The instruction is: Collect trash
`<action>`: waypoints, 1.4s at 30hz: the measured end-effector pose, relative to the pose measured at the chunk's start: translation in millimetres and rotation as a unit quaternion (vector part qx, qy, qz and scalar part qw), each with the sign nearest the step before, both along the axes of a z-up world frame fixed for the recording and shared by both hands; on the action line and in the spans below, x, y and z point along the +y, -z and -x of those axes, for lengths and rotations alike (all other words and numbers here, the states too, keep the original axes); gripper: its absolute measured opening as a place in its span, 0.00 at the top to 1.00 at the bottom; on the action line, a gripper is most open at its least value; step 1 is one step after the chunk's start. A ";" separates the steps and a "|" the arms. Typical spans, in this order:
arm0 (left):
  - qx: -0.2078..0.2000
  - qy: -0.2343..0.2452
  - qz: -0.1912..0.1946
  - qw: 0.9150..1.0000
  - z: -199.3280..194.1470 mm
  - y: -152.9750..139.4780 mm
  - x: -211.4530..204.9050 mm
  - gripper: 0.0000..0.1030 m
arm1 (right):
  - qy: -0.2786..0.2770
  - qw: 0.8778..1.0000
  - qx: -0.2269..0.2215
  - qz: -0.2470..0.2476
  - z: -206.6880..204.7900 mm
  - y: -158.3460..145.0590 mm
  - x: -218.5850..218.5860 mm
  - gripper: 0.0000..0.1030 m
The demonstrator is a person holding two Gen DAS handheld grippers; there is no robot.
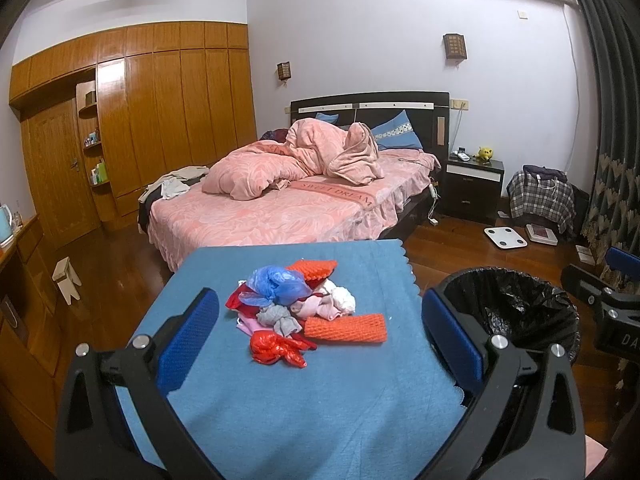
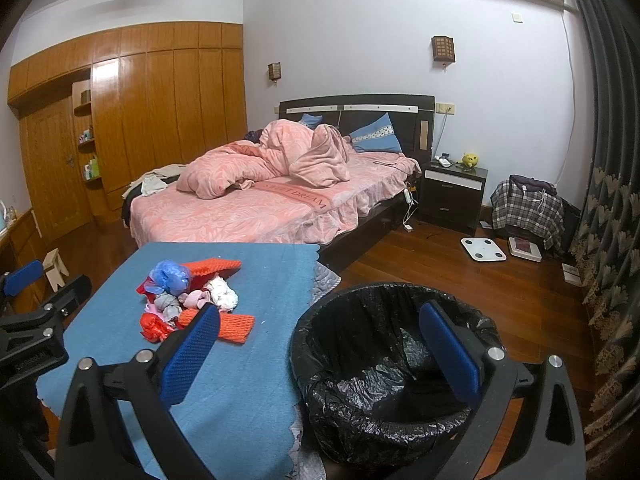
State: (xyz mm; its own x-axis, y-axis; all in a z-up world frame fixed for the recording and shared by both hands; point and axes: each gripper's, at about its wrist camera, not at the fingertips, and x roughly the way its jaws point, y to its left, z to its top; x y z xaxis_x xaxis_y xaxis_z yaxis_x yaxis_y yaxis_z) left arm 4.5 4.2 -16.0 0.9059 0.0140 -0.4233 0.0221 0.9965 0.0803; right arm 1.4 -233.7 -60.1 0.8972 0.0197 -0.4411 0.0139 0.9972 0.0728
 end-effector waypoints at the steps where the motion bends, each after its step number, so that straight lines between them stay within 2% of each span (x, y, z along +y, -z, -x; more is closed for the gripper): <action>1: 0.000 0.000 0.000 1.000 -0.3 1.4 0.5 0.05 | 0.000 1.000 0.000 0.000 -0.1 0.1 0.0 0.06; 42: 0.003 0.000 -0.003 1.000 -3.0 5.8 2.1 0.05 | 0.000 1.000 -0.001 0.001 -0.8 1.1 1.3 0.06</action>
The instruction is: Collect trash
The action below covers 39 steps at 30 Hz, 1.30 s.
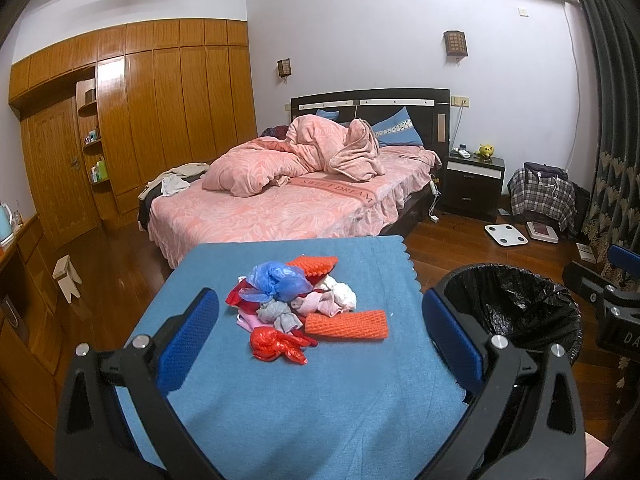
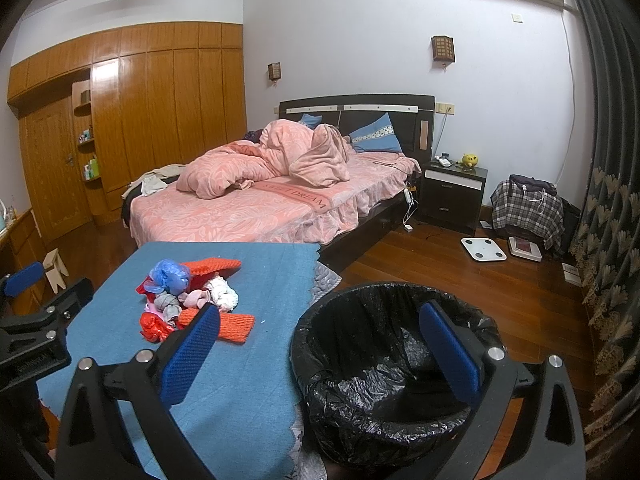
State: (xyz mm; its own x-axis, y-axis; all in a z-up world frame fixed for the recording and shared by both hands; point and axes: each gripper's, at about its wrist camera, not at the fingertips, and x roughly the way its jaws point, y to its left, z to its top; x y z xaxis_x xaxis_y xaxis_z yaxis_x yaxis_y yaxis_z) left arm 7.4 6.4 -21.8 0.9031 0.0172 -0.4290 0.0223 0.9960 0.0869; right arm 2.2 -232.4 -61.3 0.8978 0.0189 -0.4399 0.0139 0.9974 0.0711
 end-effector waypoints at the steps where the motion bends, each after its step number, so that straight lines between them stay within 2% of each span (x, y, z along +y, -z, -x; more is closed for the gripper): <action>1: 0.000 0.000 0.000 1.000 0.0 0.0 0.0 0.05 | 0.000 1.000 0.000 0.000 -0.1 0.1 0.1 0.06; 17: 0.003 -0.002 0.002 1.000 -0.6 13.0 3.2 0.05 | -0.004 1.000 0.002 0.000 -3.3 0.6 3.2 0.06; 25: 0.010 -0.008 0.008 1.000 -7.2 25.5 15.5 0.05 | -0.016 1.000 0.004 0.000 -20.2 14.0 15.9 0.06; 32: 0.008 -0.056 0.005 0.998 -28.1 47.4 49.6 0.05 | -0.038 0.999 0.017 -0.008 -50.1 36.7 34.1 0.06; 39: 0.038 -0.080 0.006 0.996 -55.9 84.6 93.7 0.05 | -0.056 0.998 0.038 -0.013 -84.3 66.7 57.7 0.09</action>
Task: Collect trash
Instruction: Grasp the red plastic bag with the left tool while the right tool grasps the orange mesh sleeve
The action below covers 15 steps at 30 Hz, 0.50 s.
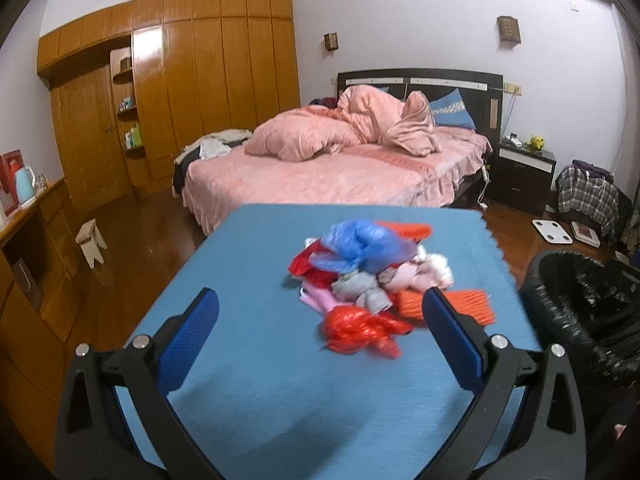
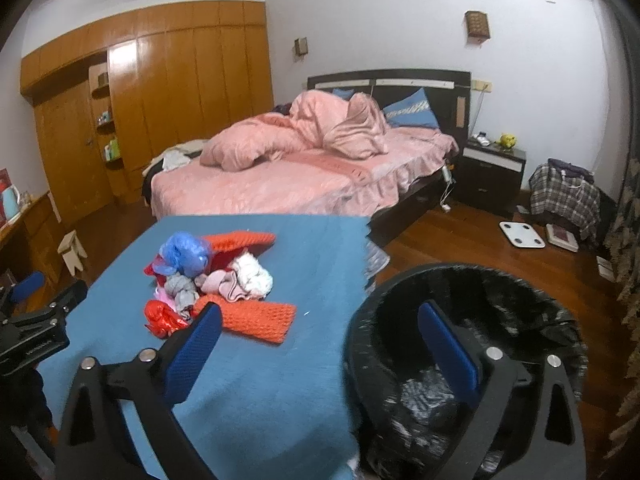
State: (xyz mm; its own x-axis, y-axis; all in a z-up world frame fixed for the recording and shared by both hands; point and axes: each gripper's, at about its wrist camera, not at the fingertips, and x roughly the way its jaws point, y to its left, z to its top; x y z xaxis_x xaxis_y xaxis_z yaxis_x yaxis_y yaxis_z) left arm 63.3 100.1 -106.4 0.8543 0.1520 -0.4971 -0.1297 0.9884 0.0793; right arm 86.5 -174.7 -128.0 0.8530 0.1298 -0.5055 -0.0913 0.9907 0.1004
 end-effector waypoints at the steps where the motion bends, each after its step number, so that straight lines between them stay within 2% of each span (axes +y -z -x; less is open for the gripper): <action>1: 0.005 -0.001 0.000 1.000 -5.4 4.8 3.3 0.05 | -0.003 1.000 0.005 0.002 -5.3 5.1 4.0 0.09; 5: 0.035 -0.002 -0.008 0.999 -29.7 30.4 11.2 0.05 | -0.014 1.000 0.016 0.009 -25.3 22.5 17.9 0.15; 11: 0.063 0.004 0.012 0.998 -60.0 63.7 15.6 0.05 | -0.020 0.999 0.029 0.024 -46.6 39.8 30.1 0.20; 15: 0.075 0.023 0.022 0.997 -76.4 76.4 13.4 0.09 | -0.021 0.999 0.036 0.025 -62.3 47.4 34.8 0.21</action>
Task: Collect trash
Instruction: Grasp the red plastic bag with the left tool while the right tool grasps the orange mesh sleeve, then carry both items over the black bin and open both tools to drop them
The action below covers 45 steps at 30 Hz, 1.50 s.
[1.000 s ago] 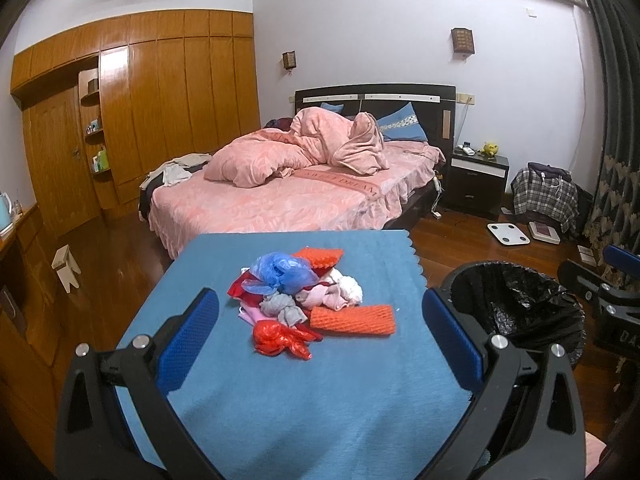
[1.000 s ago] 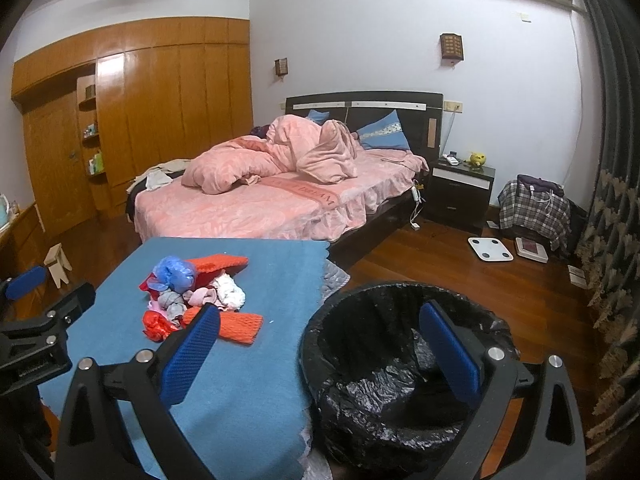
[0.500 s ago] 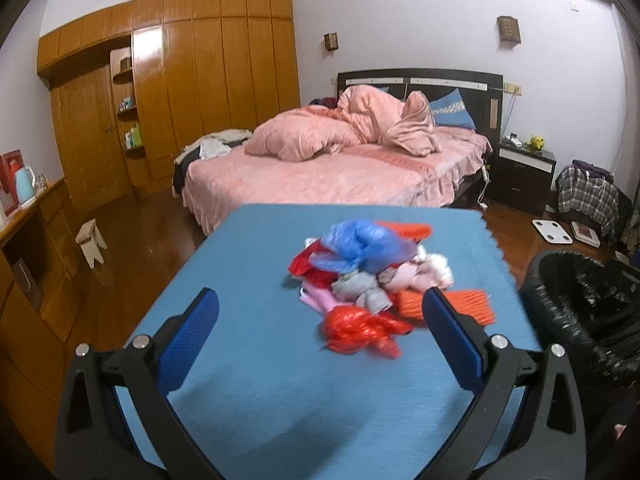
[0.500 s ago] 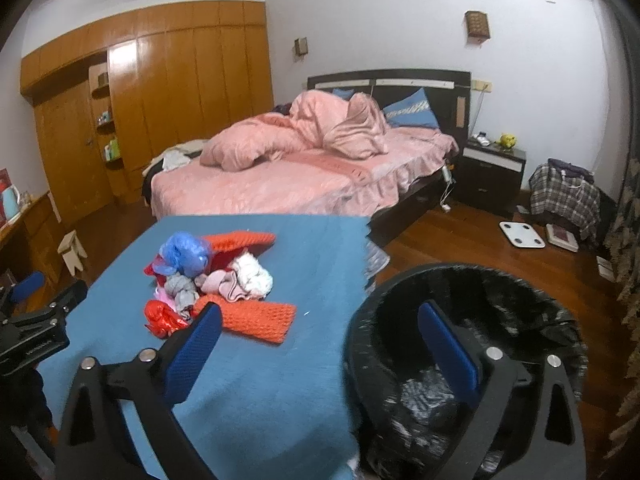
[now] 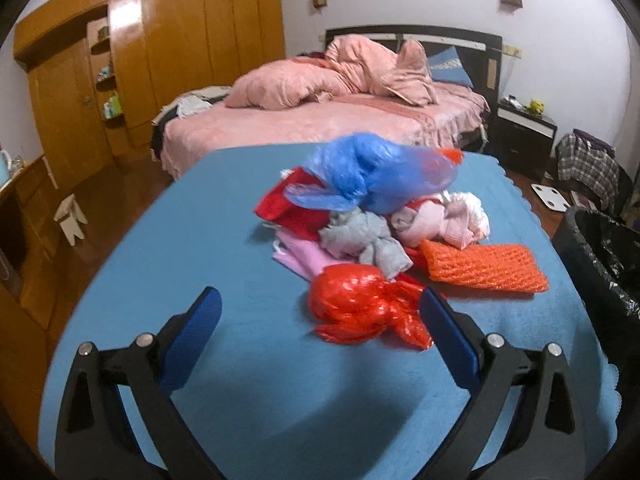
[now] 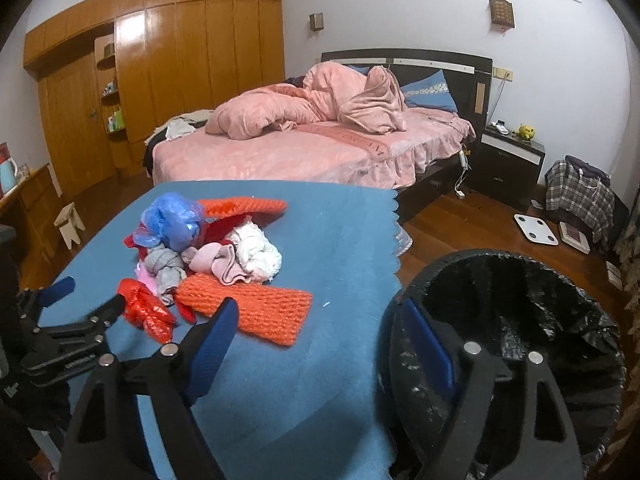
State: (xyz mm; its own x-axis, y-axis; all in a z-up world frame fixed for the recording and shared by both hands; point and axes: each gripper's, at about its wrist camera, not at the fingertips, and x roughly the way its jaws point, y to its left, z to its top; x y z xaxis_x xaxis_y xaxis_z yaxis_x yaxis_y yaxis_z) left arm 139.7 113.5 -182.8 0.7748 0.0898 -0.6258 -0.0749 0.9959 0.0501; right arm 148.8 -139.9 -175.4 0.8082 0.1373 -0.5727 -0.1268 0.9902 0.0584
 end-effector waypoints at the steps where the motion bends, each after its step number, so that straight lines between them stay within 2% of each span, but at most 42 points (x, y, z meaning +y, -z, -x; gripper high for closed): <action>1: 0.003 0.004 0.003 1.000 -3.0 2.6 -0.5 0.13 | 0.000 1.000 0.001 0.001 -2.3 1.2 1.8 0.21; 5: 0.038 0.020 0.021 0.999 -22.5 19.6 -2.1 0.34 | -0.005 1.000 0.006 0.010 -10.0 5.5 7.9 0.21; 7: 0.049 0.033 0.036 0.998 -27.1 23.8 -0.7 0.50 | -0.008 1.000 0.007 0.013 -14.3 8.0 12.4 0.21; 13: 0.035 0.040 0.045 0.998 -23.7 19.8 1.1 0.61 | -0.028 0.999 0.014 0.022 -26.4 12.3 31.8 0.22; 19: 0.009 0.024 0.038 0.999 -11.2 4.4 11.2 0.63 | -0.049 0.998 0.030 0.019 -40.8 23.3 55.1 0.22; 24: 0.006 0.005 0.024 1.000 -6.6 2.9 23.6 0.64 | -0.052 0.997 0.056 0.031 -58.8 44.1 69.2 0.22; 34: 0.018 -0.011 0.020 1.000 -11.3 13.4 33.9 0.64 | -0.066 0.992 0.101 0.048 -72.0 74.9 84.1 0.38; 37: 0.021 -0.014 0.017 1.000 -12.3 16.7 34.0 0.64 | -0.074 0.991 0.100 0.045 -69.8 76.5 85.5 0.49; 38: 0.021 -0.014 0.014 1.000 -12.8 16.6 33.5 0.64 | -0.083 0.991 0.099 0.040 -68.7 76.7 85.8 0.58; 40: 0.021 -0.014 0.011 1.000 -13.1 16.5 32.6 0.64 | -0.089 0.991 0.097 0.036 -66.1 76.6 85.8 0.68; 41: 0.021 -0.014 0.010 1.000 -13.3 16.4 32.6 0.64 | -0.093 0.990 0.097 0.031 -65.7 76.2 85.1 0.76; 45: 0.016 -0.016 0.008 1.000 -12.2 14.4 32.7 0.64 | -0.106 0.989 0.100 0.006 -59.2 74.0 81.3 0.88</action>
